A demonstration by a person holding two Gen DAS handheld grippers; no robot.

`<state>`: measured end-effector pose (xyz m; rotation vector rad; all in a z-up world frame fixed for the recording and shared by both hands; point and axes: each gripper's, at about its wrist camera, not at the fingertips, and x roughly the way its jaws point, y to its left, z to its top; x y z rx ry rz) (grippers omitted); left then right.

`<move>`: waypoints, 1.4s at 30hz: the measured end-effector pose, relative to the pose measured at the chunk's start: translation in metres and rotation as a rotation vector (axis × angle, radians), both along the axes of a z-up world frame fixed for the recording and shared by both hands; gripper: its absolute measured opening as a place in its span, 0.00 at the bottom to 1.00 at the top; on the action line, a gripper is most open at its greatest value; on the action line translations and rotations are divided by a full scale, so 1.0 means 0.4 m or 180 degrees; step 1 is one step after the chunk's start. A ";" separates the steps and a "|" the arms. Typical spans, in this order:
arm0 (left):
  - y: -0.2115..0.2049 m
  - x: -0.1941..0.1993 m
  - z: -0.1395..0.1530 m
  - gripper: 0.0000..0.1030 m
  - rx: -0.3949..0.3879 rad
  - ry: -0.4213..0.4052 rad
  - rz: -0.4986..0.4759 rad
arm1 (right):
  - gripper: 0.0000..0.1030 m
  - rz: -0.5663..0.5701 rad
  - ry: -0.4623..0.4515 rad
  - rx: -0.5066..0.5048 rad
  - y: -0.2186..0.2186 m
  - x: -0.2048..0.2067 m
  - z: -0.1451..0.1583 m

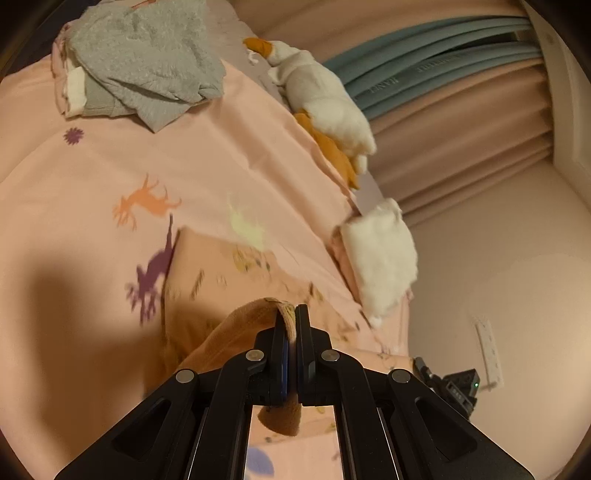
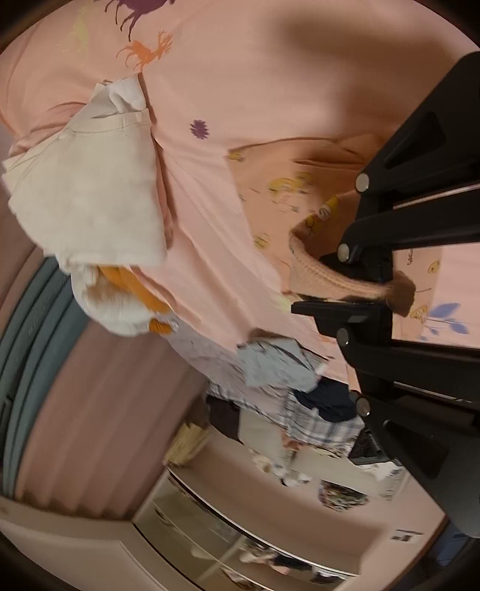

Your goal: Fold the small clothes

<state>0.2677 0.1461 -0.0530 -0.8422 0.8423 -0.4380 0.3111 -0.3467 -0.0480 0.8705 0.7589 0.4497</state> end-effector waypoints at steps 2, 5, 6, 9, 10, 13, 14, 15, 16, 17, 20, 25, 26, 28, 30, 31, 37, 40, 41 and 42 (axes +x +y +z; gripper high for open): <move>-0.002 0.046 -0.015 0.00 0.0018 0.0060 0.0038 | 0.07 -0.0042 0.0084 -0.0035 -0.002 0.046 -0.019; -0.011 0.104 -0.046 0.00 0.0094 0.0175 0.0061 | 0.07 -0.0063 0.0271 -0.0109 -0.003 0.105 -0.062; -0.014 0.119 -0.057 0.00 0.0128 0.0219 0.0065 | 0.07 -0.0066 0.0376 -0.0141 -0.003 0.123 -0.081; -0.021 0.163 -0.109 0.00 0.0170 0.0457 0.0085 | 0.10 -0.0021 0.0699 -0.0169 -0.009 0.166 -0.140; -0.021 0.174 -0.124 0.00 0.0171 0.0535 0.0088 | 0.10 -0.0010 0.0803 -0.0182 -0.011 0.176 -0.157; -0.008 0.210 -0.170 0.00 0.0028 0.0881 0.0148 | 0.14 -0.0083 0.1290 0.0073 -0.036 0.207 -0.219; 0.005 0.223 -0.192 0.00 -0.0215 0.1017 0.0182 | 0.20 -0.0122 0.1369 0.0228 -0.046 0.211 -0.230; 0.017 0.227 -0.205 0.00 -0.0368 0.1077 0.0233 | 0.23 -0.0174 0.1426 0.0455 -0.061 0.218 -0.244; 0.029 0.231 -0.213 0.00 -0.0471 0.1131 0.0300 | 0.34 -0.0215 0.1454 0.0601 -0.070 0.224 -0.249; 0.039 0.240 -0.220 0.01 -0.0555 0.1168 0.0346 | 0.46 -0.0280 0.1473 0.0782 -0.082 0.228 -0.254; 0.063 0.254 -0.230 0.09 -0.0792 0.1145 0.0523 | 0.52 -0.0461 0.1343 0.1200 -0.115 0.244 -0.254; 0.131 0.231 -0.200 0.52 -0.0710 0.0928 0.1035 | 0.52 -0.0873 0.1139 0.1111 -0.180 0.238 -0.236; 0.133 0.233 -0.190 0.52 -0.0621 0.0879 0.1034 | 0.52 -0.0880 0.1068 0.1008 -0.187 0.231 -0.224; 0.138 0.222 -0.154 0.52 -0.0322 0.0796 0.0950 | 0.52 -0.0747 0.0889 0.0839 -0.191 0.212 -0.194; 0.120 0.215 -0.117 0.52 0.0054 0.0658 0.0770 | 0.52 -0.0560 0.0743 0.0551 -0.177 0.193 -0.158; 0.101 0.207 -0.094 0.52 0.0296 0.0584 0.0655 | 0.52 -0.0438 0.0670 0.0339 -0.162 0.182 -0.133; -0.078 0.104 -0.020 0.51 0.1288 0.0047 -0.0435 | 0.32 0.0398 0.0370 -0.0772 -0.029 0.114 -0.054; -0.173 0.092 -0.065 0.41 0.1556 0.0134 -0.0830 | 0.27 0.0610 0.0411 -0.1026 0.024 0.095 -0.078; -0.192 0.101 -0.085 0.41 0.1627 0.0188 -0.0873 | 0.27 0.0666 0.0445 -0.1078 0.038 0.095 -0.089; -0.208 0.106 -0.102 0.41 0.1697 0.0232 -0.0906 | 0.27 0.0697 0.0488 -0.1112 0.045 0.103 -0.105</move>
